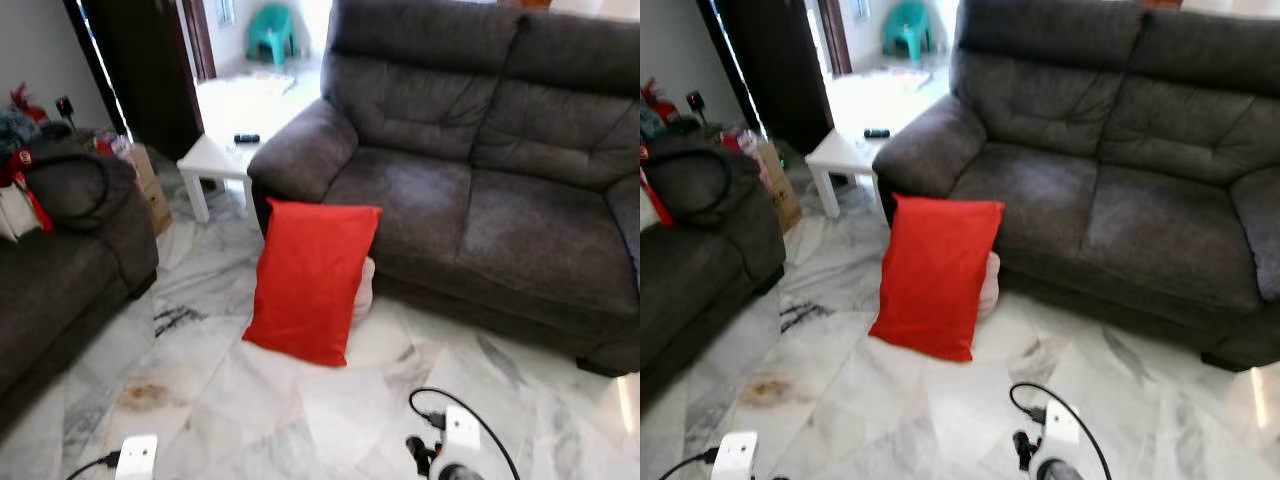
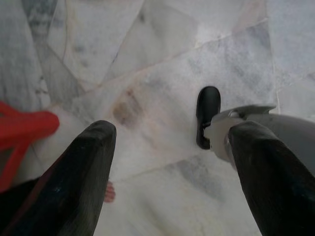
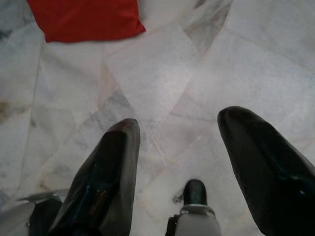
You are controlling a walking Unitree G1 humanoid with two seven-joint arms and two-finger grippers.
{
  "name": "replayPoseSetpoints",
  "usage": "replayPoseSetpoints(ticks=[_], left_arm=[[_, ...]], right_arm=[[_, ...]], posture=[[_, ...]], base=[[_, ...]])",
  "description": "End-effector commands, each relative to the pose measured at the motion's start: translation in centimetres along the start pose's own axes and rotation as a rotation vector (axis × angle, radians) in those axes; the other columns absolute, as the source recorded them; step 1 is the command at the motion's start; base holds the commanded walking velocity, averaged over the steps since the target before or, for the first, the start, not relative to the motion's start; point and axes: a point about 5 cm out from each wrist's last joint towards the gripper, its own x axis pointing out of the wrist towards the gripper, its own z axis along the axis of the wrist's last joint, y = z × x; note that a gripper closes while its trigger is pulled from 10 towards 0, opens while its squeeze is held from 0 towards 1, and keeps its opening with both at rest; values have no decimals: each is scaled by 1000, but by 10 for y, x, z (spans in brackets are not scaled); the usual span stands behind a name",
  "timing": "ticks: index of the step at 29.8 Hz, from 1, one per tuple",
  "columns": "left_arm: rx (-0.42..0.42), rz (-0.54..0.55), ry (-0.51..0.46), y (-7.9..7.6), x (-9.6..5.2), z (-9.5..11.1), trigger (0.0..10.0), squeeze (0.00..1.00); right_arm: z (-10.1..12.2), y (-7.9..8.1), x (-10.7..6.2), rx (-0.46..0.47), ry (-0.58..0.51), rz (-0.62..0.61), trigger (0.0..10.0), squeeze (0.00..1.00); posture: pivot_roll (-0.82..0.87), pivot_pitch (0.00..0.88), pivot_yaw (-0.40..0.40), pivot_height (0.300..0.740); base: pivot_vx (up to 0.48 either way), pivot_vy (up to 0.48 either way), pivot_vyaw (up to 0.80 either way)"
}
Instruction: Move the pillow to the sofa from floor
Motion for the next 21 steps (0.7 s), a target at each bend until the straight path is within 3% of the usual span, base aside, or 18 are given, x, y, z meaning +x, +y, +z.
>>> replayPoseSetpoints(ticks=[1, 6, 16, 21], left_arm=[[11, 6, -2, 1, 0, 3, 10000, 0], [6, 10, -7, 2, 0, 3, 10000, 0], [11, 10, -4, 2, 0, 3, 10000, 0], [10, 9, -5, 2, 0, 4, 10000, 0]], right_arm=[[1, -4, -1, 7, -1, -10, 10000, 0], [1, -3, -1, 17, -8, -4, 10000, 0], [2, -3, 0, -17, -8, 5, 10000, 0], [1, -3, 0, 9, -1, -1, 10000, 0]], posture=[[-43, 0, -27, 740], [-40, 0, -28, 740], [-41, 0, -26, 740], [-39, 0, -29, 740]], base=[[0, 0, 0], [0, 0, 0], [249, 0, 0], [266, 0, 0]])
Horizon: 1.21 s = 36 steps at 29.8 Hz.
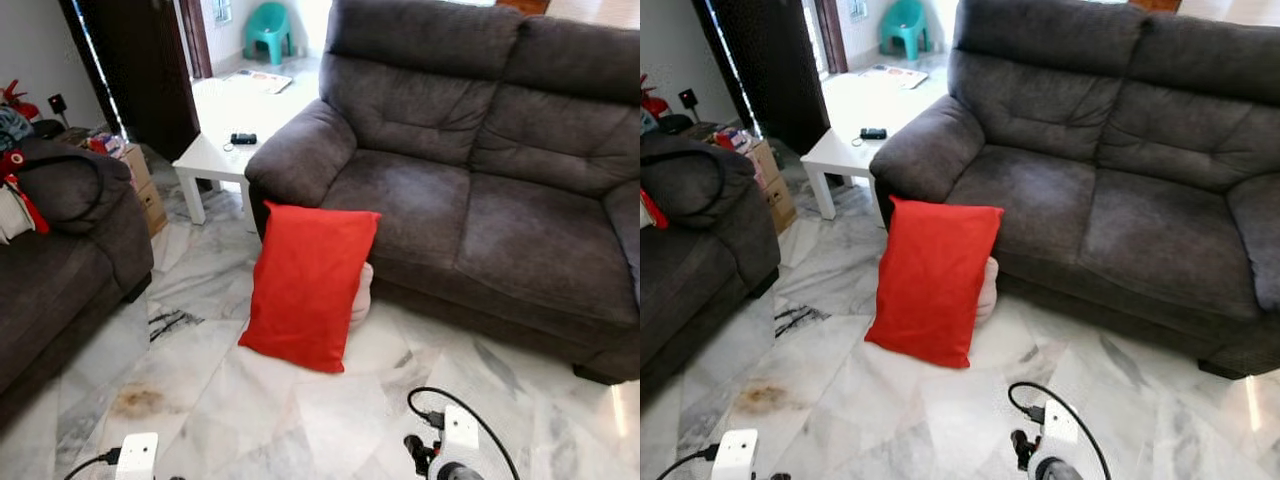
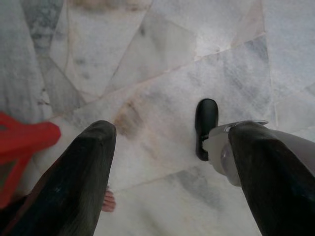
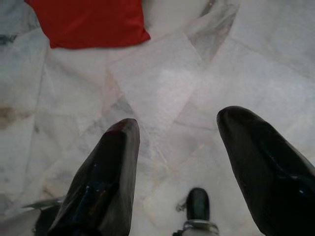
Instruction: Move the pillow to the sofa from floor
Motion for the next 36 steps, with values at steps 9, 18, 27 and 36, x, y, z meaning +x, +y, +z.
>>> replayPoseSetpoints(ticks=[9, 18, 27, 36], left_arm=[[5, -2, 9, -1, 0, -1, 10000, 0], [4, 3, 8, -1, 0, 0, 10000, 0], [3, 6, 7, -1, 0, 0, 10000, 0], [4, 5, 6, -1, 0, 0, 10000, 0]], right_arm=[[-1, -6, -1, 17, 3, -18, 10000, 0], [-1, -6, -1, 0, 6, -13, 10000, 0], [0, -6, -1, -18, 7, -8, 10000, 0], [1, -6, -1, -27, 9, -10, 10000, 0]], posture=[[-40, 0, -29, 740], [-38, 0, -30, 740], [-38, 0, -31, 740], [-41, 0, -28, 740]], base=[[294, 0, 0], [295, 0, 0], [295, 0, 0], [293, 0, 606]])
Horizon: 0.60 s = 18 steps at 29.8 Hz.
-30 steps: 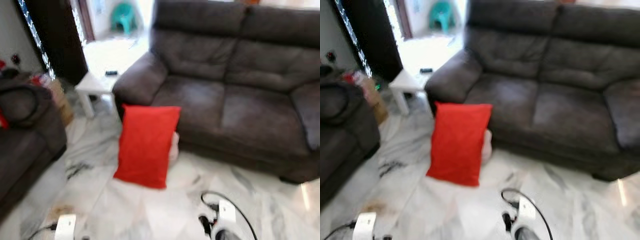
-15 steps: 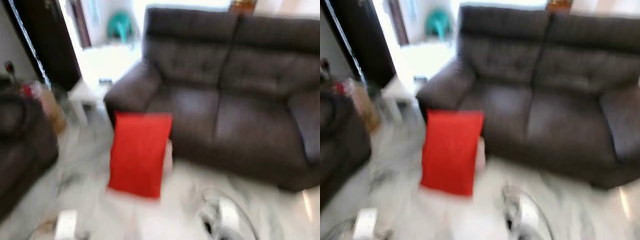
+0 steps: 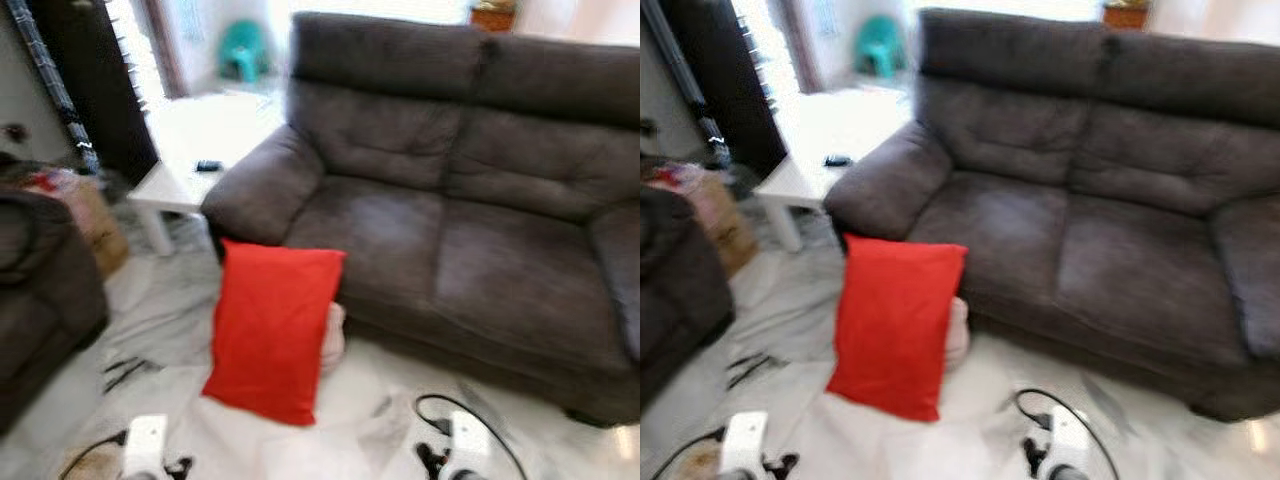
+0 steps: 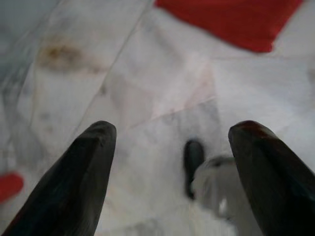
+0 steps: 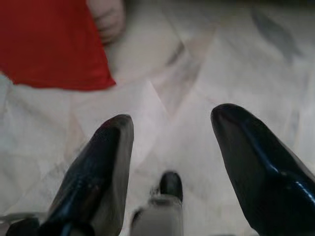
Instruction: Move the pillow to the sofa from floor
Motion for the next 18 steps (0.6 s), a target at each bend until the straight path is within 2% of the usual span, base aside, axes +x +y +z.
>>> replayPoseSetpoints(ticks=[1, 15, 18], left_arm=[[7, 27, 40, 10, -2, -10, 10000, 0], [6, 28, 40, 10, -2, -9, 10000, 0], [6, 28, 40, 10, -2, -9, 10000, 0]], right_arm=[[7, 16, 3, 0, -20, 41, 10000, 0], [7, 16, 3, -3, -20, 46, 10000, 0], [8, 16, 3, -5, -24, 48, 10000, 0]], posture=[[-41, 0, -28, 740], [-39, 0, -29, 740], [-39, 0, -29, 740]], base=[[296, 0, 650], [283, 0, 33], [273, 0, 529]])
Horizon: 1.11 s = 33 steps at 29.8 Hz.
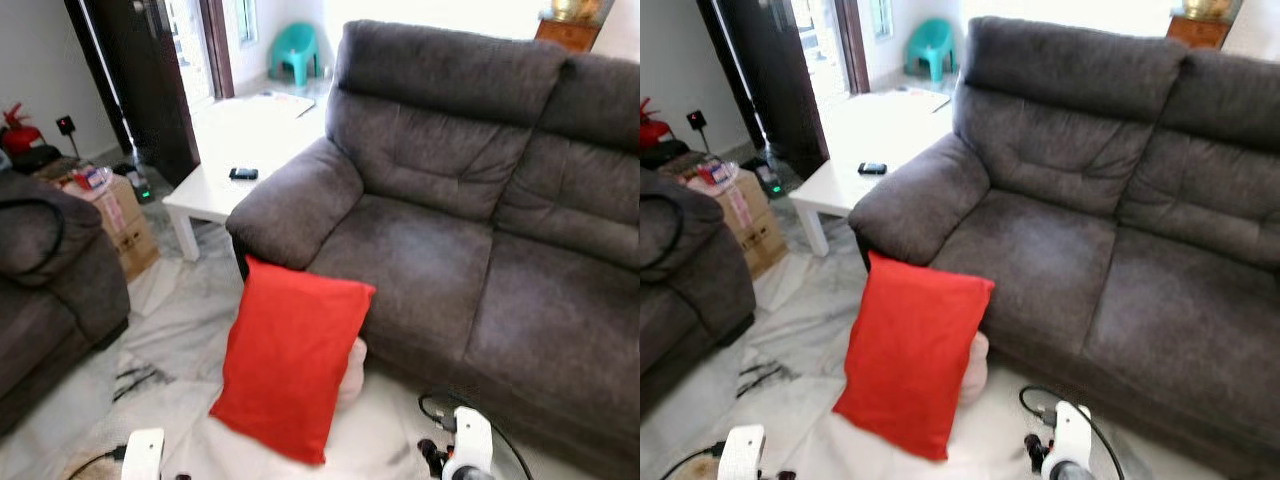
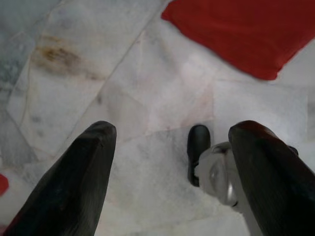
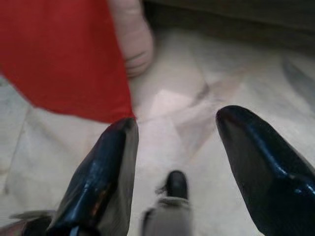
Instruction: Move the pillow to the sofa from floor
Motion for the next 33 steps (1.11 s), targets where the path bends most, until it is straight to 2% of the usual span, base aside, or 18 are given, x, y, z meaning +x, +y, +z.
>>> replayPoseSetpoints(ticks=[1, 16, 28, 33], left_arm=[[8, 12, 15, 4, -1, -4, 10000, 0], [8, 11, 15, 4, -1, -4, 10000, 0], [7, 13, 15, 4, -1, -3, 10000, 0], [7, 13, 15, 4, -1, -3, 10000, 0]], right_arm=[[6, 5, 2, -6, -16, 17, 10000, 0], [5, 5, 2, 24, -14, 10, 10000, 0], [5, 5, 2, 52, -23, -3, 10000, 0], [4, 6, 2, 45, -15, -1, 10000, 0]], posture=[[-39, 0, -29, 740], [-38, 0, -29, 740], [-35, 0, -29, 740], [-34, 0, -29, 740]], base=[[266, 0, 631], [261, 0, 42], [84, 0, 0], [0, 0, -668]])
